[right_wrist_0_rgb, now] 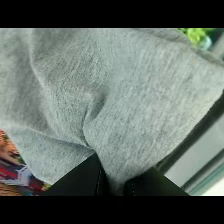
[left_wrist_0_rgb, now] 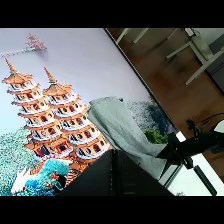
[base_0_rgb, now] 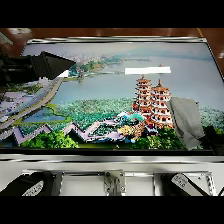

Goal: Fold the shirts.

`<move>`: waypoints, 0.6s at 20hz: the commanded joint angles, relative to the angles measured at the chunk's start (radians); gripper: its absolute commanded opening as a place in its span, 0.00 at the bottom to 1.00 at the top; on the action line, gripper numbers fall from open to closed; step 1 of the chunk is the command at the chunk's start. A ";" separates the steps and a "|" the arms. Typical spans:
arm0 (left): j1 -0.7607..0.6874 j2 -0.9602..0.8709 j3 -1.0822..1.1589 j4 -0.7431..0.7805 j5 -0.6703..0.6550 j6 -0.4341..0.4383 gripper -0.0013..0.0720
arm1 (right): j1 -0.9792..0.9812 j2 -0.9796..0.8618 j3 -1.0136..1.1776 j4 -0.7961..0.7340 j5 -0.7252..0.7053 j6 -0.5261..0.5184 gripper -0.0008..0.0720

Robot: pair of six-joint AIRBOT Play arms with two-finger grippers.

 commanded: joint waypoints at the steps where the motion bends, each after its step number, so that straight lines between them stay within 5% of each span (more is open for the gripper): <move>1: -0.018 0.001 0.000 0.012 0.016 0.001 0.07 | -0.004 0.103 -0.132 -0.101 -0.027 0.072 0.10; 12: -0.016 0.000 0.000 0.013 0.016 0.002 0.07 | -0.003 0.174 -0.231 -0.233 0.002 0.318 0.14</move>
